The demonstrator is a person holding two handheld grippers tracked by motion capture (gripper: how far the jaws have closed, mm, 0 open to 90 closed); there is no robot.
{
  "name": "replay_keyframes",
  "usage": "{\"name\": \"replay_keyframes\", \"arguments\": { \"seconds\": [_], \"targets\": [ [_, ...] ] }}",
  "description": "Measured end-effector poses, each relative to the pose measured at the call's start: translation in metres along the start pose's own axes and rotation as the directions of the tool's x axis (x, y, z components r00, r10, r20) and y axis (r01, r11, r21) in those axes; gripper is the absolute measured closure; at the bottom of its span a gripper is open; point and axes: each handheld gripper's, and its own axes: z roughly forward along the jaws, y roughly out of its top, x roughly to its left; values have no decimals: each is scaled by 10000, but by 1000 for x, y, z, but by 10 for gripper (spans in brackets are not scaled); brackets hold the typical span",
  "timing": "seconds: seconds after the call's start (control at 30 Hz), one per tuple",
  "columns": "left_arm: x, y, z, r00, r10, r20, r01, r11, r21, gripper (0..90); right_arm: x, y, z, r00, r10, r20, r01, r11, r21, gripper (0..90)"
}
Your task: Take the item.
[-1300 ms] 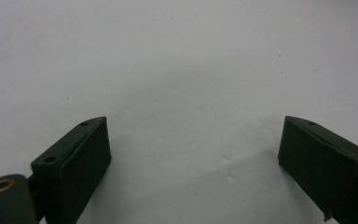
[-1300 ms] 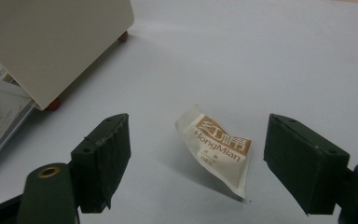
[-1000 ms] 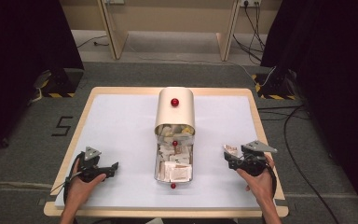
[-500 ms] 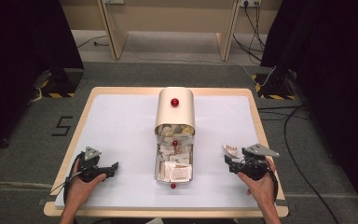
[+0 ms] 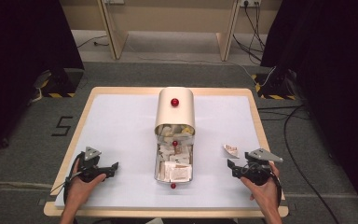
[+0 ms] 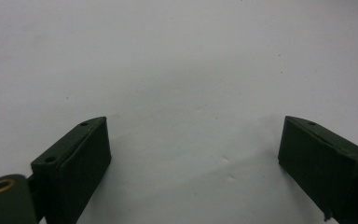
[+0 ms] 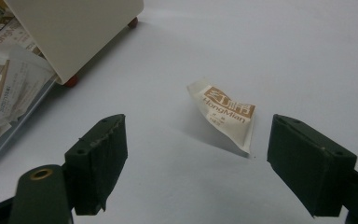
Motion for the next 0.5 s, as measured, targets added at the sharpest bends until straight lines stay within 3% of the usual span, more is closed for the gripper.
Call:
{"name": "replay_keyframes", "arguments": {
  "seconds": [0.5],
  "targets": [
    [0,0,0,10000,4,-3,-4,10000,1,84,5,-11,-10,9998,44,-204,-42,10000,86,207]
  ]
}}
